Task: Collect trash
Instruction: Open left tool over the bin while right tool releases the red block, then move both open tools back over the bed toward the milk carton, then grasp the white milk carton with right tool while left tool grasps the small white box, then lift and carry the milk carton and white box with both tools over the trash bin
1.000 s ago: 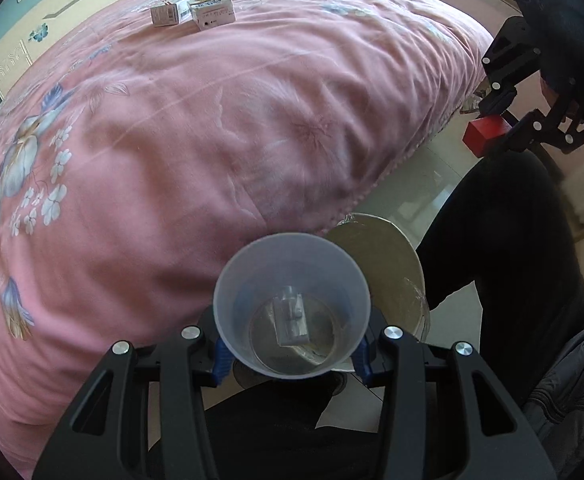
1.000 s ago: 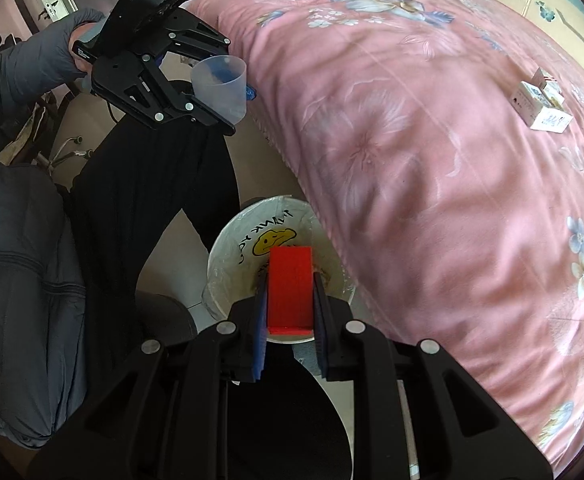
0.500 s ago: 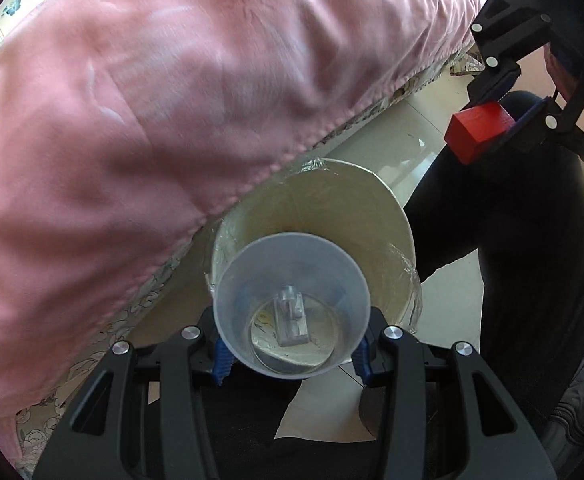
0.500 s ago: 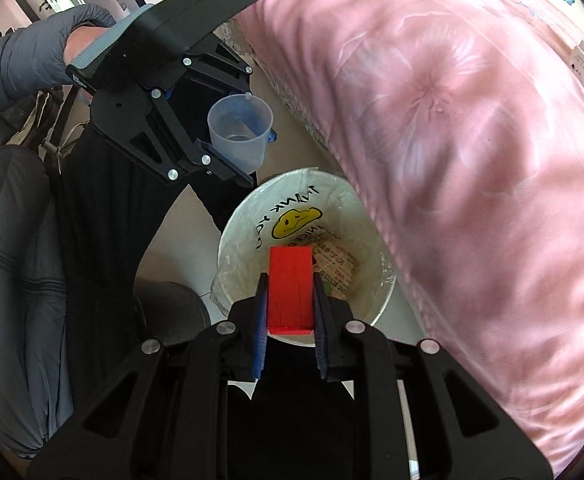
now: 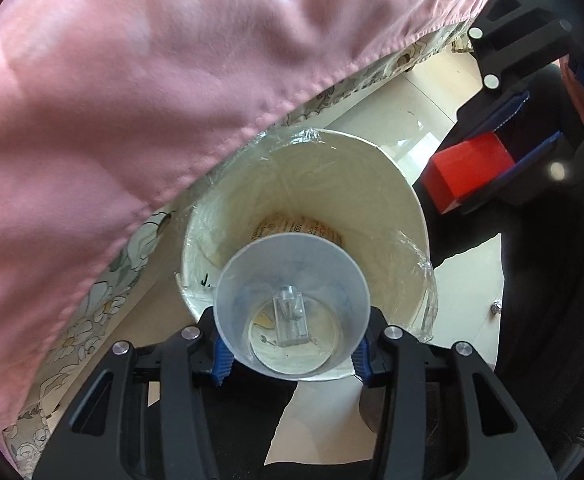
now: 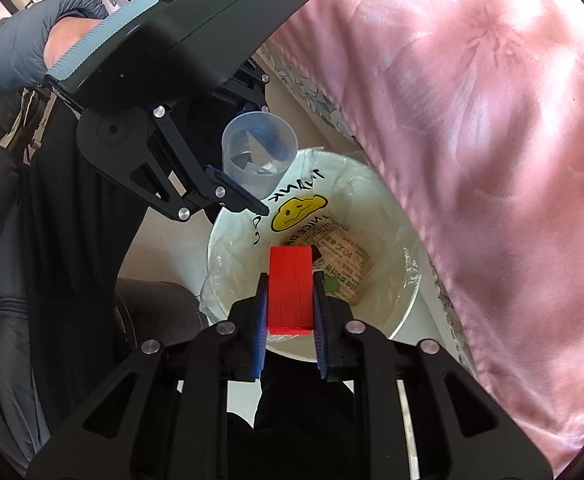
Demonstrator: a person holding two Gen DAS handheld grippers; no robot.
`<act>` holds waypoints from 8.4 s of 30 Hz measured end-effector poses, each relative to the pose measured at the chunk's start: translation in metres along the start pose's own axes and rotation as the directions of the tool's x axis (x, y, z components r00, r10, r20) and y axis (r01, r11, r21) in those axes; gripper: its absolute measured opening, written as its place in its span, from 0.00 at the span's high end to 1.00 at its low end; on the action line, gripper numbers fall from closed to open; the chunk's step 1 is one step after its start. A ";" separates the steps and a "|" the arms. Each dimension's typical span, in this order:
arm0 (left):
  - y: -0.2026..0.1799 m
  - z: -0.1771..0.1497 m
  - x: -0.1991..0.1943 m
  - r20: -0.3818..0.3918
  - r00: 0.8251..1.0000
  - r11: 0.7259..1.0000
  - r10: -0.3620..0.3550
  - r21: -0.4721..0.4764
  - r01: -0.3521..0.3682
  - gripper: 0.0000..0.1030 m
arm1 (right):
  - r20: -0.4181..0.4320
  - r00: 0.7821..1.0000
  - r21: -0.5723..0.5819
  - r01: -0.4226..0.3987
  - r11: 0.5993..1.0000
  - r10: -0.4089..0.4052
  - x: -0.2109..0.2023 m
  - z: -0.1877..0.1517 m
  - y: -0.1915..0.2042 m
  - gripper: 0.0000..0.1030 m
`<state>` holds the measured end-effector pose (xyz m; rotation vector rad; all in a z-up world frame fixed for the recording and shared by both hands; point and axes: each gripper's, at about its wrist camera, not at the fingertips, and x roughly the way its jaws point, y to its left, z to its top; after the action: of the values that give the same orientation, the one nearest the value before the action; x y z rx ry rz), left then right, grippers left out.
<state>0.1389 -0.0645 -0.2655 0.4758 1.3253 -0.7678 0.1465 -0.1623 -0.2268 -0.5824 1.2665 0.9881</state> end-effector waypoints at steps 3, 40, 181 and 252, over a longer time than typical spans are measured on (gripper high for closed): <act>-0.005 0.001 0.009 -0.015 1.000 1.000 -0.008 0.011 0.008 0.53 | -0.019 1.000 0.008 -0.003 1.000 0.004 0.010 0.000 0.000 0.80; -0.019 0.012 0.039 -0.060 0.998 0.998 -0.018 0.057 0.021 0.10 | -0.005 0.999 0.036 0.050 0.998 -0.049 0.009 0.019 -0.007 0.23; 0.228 0.382 -0.115 0.244 0.958 0.966 0.150 0.169 -0.195 0.45 | 0.116 0.882 0.548 0.327 0.770 -0.457 -0.158 0.128 -0.322 0.54; 0.034 0.002 -0.165 0.271 0.956 0.994 0.113 -0.044 -0.105 0.45 | 0.336 0.885 0.183 0.275 0.944 -0.323 -0.219 -0.014 0.010 0.54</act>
<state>0.1558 -0.0055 -0.1083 0.4000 1.0430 -0.6947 0.1320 -0.2319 -0.0190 -0.4514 0.8713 0.7059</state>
